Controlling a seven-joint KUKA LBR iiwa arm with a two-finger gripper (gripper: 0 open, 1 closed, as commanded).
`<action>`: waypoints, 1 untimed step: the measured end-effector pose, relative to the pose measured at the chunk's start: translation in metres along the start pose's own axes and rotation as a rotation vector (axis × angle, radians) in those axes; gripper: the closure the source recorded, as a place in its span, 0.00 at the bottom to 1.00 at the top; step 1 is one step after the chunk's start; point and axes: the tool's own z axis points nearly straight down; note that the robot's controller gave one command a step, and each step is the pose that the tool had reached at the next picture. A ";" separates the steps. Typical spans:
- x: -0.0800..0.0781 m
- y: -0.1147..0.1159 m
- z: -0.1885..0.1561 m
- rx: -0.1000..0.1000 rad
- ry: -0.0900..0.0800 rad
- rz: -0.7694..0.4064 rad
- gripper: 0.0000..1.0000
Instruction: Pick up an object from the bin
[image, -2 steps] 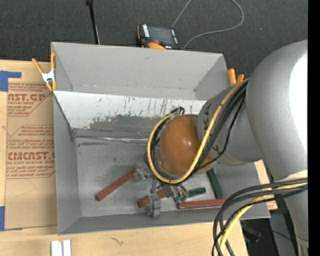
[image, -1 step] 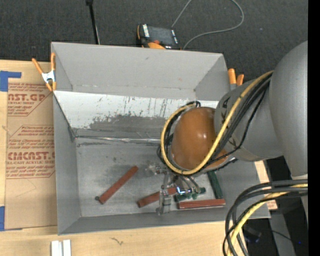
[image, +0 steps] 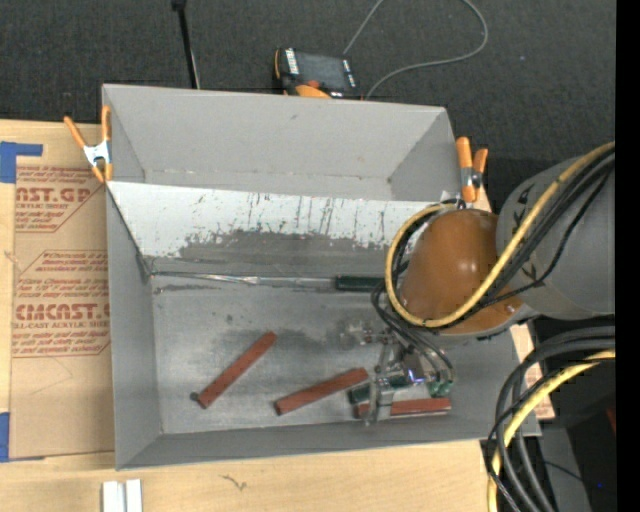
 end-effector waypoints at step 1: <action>-0.010 0.062 0.045 -0.003 -0.008 -0.109 0.00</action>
Offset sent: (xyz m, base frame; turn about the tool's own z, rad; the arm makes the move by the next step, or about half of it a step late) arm 0.0026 0.0600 -0.0443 -0.1051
